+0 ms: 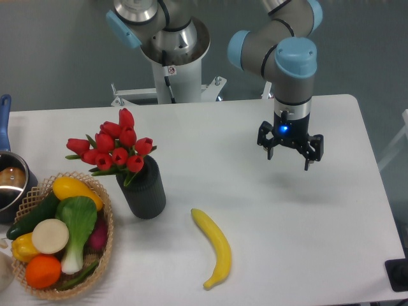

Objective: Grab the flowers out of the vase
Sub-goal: 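Move the open gripper over toward the red tulips in the black vase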

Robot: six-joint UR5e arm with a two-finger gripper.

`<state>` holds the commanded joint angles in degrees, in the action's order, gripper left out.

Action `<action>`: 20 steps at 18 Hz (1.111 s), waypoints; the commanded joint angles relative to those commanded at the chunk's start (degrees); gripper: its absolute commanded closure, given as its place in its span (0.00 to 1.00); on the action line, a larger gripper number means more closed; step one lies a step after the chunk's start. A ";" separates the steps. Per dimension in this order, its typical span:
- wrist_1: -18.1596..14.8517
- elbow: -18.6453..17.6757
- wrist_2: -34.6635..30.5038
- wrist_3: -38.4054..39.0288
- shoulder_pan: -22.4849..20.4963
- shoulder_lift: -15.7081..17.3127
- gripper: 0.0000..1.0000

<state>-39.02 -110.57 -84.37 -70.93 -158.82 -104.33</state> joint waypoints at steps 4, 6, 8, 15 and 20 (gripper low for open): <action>-0.09 0.00 0.09 0.27 0.00 0.00 0.00; -0.44 0.00 0.52 0.35 0.26 0.44 0.00; -0.44 -0.52 1.40 1.75 2.19 0.70 0.00; -0.35 -4.92 13.26 5.80 8.87 6.58 0.00; -1.84 -6.32 14.76 5.98 14.15 15.18 0.00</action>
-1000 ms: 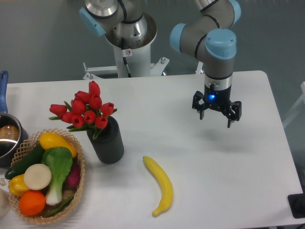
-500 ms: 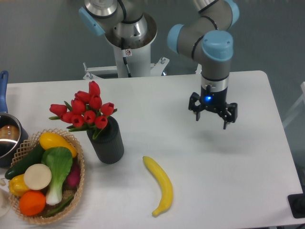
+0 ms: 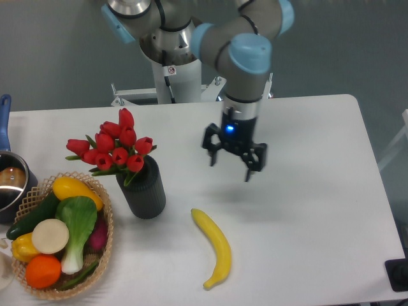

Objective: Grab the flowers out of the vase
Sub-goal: 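Move the open gripper over toward the red tulips in the black vase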

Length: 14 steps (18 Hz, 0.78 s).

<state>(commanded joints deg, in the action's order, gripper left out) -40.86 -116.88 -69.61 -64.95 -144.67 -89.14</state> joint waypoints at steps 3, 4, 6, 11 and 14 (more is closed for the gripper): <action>-0.54 -3.08 1.67 -0.09 1.58 3.88 0.00; -0.54 -3.87 1.93 -0.09 1.94 4.24 0.00; -0.45 -4.32 1.94 -0.09 2.99 4.33 0.00; -0.18 -4.58 10.33 5.43 3.87 3.80 0.00; -0.19 -4.85 19.84 7.47 2.73 2.32 0.00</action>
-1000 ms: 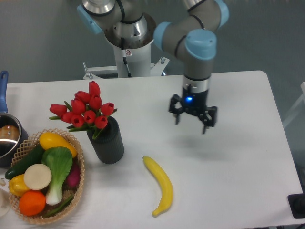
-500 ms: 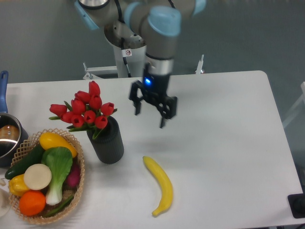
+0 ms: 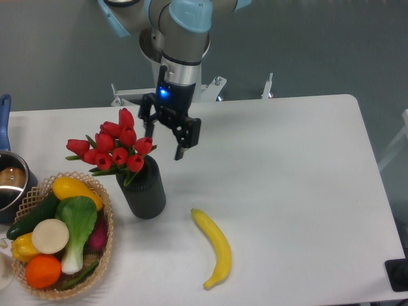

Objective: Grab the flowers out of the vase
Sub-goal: 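Move the open gripper over toward the red tulips in the black vase, then lower the gripper onto the tulip stems and close it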

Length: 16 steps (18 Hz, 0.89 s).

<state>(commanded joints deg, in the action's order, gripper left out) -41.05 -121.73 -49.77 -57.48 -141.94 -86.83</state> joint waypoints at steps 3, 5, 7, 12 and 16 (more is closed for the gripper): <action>0.70 0.26 3.17 -0.18 -0.18 -2.46 0.00; 1.93 0.44 5.46 -0.35 -0.35 -4.05 0.00; 2.02 0.53 6.61 -0.44 -0.35 -5.45 0.00; 2.02 -0.17 13.63 -4.39 -1.75 -7.13 0.36; 2.02 -2.37 17.68 -8.26 -3.77 -6.95 1.00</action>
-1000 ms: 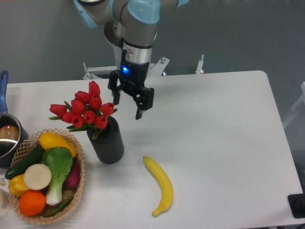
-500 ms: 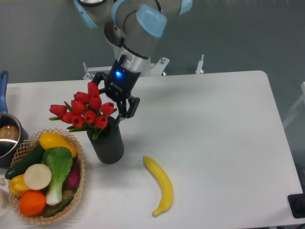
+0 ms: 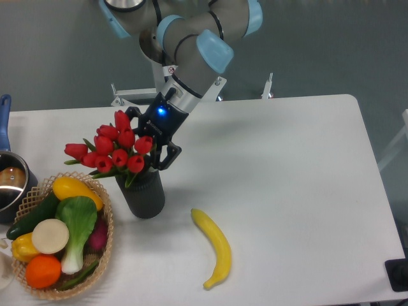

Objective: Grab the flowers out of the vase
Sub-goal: 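Lower the gripper onto the tulip stems and close it, then lift the gripped tulips straight up out of the black vase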

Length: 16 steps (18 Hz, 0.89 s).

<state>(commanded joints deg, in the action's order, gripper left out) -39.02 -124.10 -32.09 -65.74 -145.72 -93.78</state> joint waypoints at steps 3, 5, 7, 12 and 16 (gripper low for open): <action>0.00 0.00 1.85 -0.80 -0.97 0.44 1.00; 0.00 0.17 2.21 -0.62 -1.58 1.57 1.00; -0.09 0.43 3.34 -0.10 -1.94 2.54 1.00; -0.09 5.69 4.58 8.40 -2.56 3.25 1.00; -0.18 13.25 7.99 17.91 -2.82 3.08 1.00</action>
<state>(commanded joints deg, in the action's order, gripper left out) -39.20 -110.85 -24.10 -47.83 -148.53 -90.70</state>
